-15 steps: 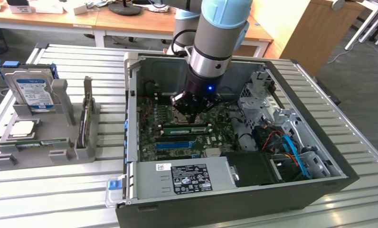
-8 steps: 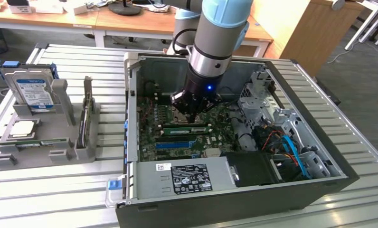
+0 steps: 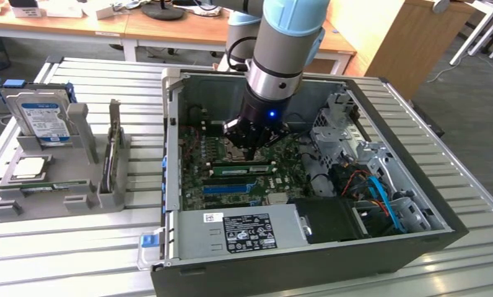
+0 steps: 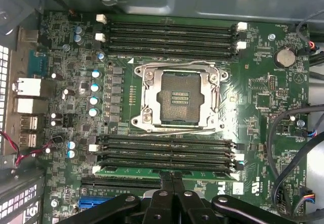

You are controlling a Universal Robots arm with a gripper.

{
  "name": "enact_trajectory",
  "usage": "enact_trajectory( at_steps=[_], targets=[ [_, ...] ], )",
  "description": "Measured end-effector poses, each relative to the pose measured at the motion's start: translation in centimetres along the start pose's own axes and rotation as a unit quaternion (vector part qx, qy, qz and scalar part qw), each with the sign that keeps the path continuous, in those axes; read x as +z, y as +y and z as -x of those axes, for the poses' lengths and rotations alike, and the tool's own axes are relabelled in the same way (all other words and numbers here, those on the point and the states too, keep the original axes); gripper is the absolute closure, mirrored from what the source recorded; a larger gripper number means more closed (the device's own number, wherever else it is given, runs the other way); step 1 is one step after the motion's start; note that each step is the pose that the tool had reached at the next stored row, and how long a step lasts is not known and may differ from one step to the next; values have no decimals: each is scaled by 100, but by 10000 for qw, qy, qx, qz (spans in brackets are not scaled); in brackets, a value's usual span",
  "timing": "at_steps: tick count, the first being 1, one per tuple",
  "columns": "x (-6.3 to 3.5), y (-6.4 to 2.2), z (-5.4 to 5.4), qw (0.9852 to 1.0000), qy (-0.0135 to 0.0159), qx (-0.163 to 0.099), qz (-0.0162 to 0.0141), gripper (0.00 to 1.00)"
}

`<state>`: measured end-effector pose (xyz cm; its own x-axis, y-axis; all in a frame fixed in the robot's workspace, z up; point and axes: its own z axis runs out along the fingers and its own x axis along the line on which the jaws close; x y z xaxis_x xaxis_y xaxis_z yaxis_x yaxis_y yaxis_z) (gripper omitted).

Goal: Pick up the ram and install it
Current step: 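Press down the ram until it locks into place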

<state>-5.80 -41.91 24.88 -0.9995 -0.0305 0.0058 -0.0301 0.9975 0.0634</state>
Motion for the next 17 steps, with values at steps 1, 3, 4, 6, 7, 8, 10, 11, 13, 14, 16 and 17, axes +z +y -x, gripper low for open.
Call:
enact_trajectory(
  at_steps=[1,3,4,6,7,8,10,11,13,14,16,17],
  targets=[
    [0,0,0,10000,0,0,0,89],
    [0,0,0,10000,0,0,0,89],
    [-1,0,0,10000,1,1,0,89],
    [-5,0,-1,10000,2,1,0,89],
    [-8,0,-1,10000,3,1,0,89],
    [-12,1,-1,10000,8,1,-1,89],
    [-17,1,0,10000,20,1,2,89],
    [-18,2,0,10000,28,2,3,89],
    [-24,2,0,10000,57,3,2,89],
    [-25,1,0,10000,76,5,2,89],
    [-28,1,0,9999,114,7,2,89],
    [-28,2,-1,9999,127,8,3,89]
  ],
)
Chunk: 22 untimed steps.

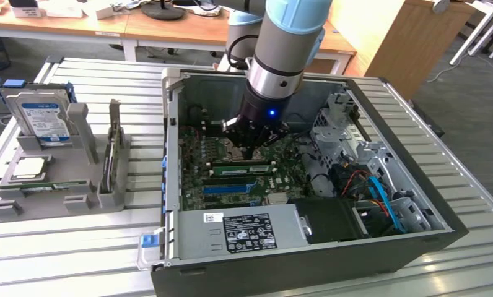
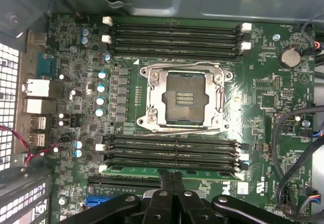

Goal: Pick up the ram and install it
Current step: 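Press down the ram until it locks into place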

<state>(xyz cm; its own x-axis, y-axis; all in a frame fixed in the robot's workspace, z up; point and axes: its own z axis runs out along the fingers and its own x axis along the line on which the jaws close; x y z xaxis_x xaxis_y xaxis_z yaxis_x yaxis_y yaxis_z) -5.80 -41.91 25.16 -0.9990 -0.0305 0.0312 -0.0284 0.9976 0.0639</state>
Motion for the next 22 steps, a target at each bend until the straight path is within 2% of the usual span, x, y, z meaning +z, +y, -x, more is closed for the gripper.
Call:
enact_trajectory(
  at_steps=[22],
  targets=[
    [-17,-2,16,10000,3,-1,2,89]
  ],
)
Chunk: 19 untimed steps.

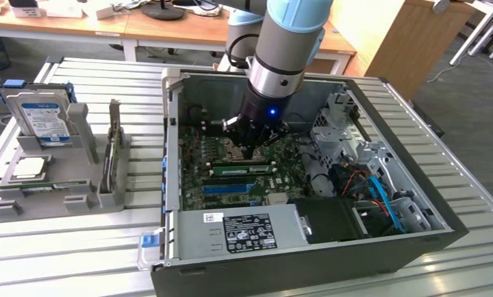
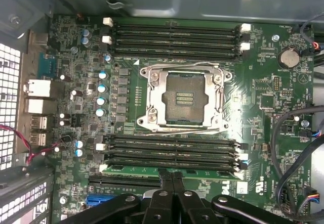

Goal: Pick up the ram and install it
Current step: 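Press down the ram until it locks into place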

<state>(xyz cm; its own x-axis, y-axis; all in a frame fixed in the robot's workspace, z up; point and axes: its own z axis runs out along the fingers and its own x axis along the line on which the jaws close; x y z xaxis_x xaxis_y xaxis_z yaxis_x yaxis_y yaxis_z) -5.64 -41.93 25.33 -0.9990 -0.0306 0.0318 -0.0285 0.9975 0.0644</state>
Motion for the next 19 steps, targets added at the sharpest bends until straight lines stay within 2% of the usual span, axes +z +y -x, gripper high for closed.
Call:
enact_trajectory(
  at_steps=[11,13,16,19],
  targets=[
    [1,-1,74,10000,-2,1,-4,89],
    [0,-2,74,10000,0,1,-20,89],
    [0,-2,74,10000,1,3,-70,89],
    [-1,-3,74,10000,3,4,-99,89]
  ],
)
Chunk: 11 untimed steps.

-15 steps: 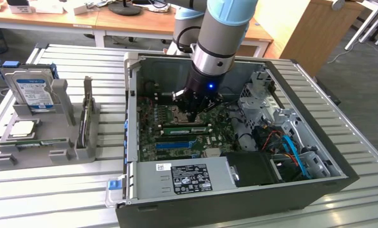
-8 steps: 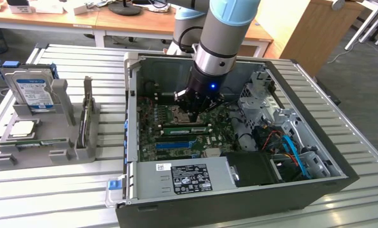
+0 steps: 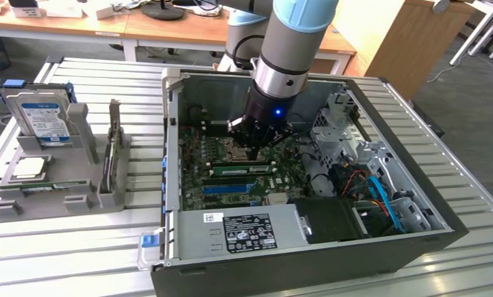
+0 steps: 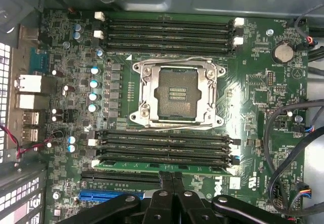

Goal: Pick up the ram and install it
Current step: 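Press down the ram until it locks into place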

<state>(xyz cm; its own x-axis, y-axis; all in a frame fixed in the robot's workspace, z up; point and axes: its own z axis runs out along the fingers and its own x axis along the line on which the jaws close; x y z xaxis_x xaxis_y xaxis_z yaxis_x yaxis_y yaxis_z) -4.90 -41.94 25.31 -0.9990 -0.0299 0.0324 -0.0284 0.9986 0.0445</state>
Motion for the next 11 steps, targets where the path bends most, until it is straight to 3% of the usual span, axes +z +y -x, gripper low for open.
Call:
enact_trajectory(
  at_steps=[4,8,11],
  targets=[
    [0,1,-1,10000,-8,0,-5,89],
    [1,1,0,10000,-63,-2,-20,89],
    [1,1,1,10000,-64,-3,-21,89]
  ],
)
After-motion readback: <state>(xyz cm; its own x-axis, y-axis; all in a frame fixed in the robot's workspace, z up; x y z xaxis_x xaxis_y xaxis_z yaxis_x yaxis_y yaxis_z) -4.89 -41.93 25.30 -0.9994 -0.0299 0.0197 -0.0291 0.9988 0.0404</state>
